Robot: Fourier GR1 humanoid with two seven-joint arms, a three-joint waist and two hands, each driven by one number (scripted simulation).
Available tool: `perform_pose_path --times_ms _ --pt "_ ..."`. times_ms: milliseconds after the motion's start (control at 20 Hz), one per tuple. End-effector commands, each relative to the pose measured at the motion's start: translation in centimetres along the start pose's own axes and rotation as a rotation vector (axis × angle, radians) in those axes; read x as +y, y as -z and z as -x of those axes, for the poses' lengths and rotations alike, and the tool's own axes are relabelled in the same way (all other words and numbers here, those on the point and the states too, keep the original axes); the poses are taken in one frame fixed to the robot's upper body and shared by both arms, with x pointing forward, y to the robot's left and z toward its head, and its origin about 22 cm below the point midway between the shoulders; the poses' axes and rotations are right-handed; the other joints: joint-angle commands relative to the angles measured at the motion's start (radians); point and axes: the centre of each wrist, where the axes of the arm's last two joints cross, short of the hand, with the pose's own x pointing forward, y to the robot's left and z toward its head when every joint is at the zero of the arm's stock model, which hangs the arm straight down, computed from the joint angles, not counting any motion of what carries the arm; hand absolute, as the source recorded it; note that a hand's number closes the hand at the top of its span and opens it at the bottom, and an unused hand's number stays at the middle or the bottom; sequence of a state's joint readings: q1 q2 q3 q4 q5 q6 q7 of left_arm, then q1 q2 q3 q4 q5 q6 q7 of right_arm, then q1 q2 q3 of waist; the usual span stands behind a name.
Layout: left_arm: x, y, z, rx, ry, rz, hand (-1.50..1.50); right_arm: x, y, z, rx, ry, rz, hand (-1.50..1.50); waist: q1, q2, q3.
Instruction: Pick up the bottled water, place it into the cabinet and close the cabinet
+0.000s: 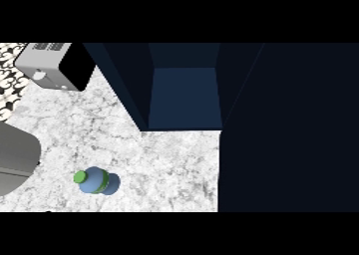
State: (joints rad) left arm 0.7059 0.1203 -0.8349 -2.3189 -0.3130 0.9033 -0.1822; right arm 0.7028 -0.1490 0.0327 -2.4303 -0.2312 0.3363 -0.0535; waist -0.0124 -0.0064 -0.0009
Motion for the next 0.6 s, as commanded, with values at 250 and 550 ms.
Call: perform_pose_path --times_ms 250,550 --pt "1.5 3.2 2.8 0.053 -0.050 -0.040 -1.50 0.5 -1.7 -3.3 -0.061 0.031 -0.016 -1.50 0.001 0.001 -0.002" --pt "2.4 2.4 7.9 0.119 0.002 -0.061 -1.50 0.8 -2.1 -4.0 -0.067 0.015 -0.015 -1.50 0.005 0.000 -0.002"
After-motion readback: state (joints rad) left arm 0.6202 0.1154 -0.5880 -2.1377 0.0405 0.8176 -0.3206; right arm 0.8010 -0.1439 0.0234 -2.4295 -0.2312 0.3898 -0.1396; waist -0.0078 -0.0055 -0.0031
